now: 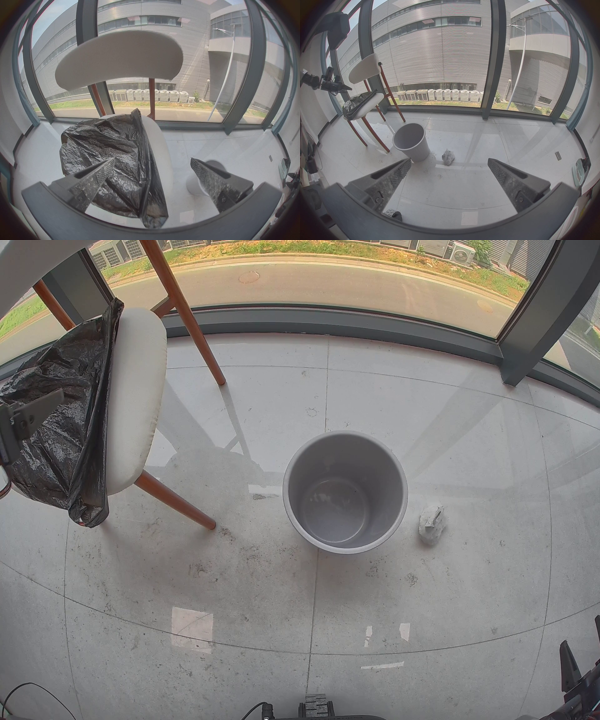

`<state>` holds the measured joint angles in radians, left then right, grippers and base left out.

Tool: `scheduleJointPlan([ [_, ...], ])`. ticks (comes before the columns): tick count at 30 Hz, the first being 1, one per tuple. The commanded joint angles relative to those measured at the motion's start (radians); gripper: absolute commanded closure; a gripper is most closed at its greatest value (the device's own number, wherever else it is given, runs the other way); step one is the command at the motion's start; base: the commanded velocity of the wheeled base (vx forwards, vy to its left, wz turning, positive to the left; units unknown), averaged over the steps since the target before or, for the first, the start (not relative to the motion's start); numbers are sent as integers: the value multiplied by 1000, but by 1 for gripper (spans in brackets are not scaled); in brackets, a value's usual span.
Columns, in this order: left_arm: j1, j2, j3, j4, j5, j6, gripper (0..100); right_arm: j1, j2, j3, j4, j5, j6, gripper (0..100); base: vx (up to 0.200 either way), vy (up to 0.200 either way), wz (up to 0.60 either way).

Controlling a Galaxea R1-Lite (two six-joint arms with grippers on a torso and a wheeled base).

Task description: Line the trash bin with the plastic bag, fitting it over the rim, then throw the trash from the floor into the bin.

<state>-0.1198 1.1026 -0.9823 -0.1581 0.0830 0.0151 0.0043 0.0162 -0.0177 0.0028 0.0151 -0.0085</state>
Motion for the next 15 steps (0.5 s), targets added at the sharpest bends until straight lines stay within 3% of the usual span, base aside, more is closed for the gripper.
scheduleJointPlan([
  [1,5,178,-70,2,27,-1,0,0,-4,18,0,-1,1,0,0,0,0],
  [15,45,370,-153,-104,41,6,0,0,-4,18,0,0,-4,0,0,0,0],
])
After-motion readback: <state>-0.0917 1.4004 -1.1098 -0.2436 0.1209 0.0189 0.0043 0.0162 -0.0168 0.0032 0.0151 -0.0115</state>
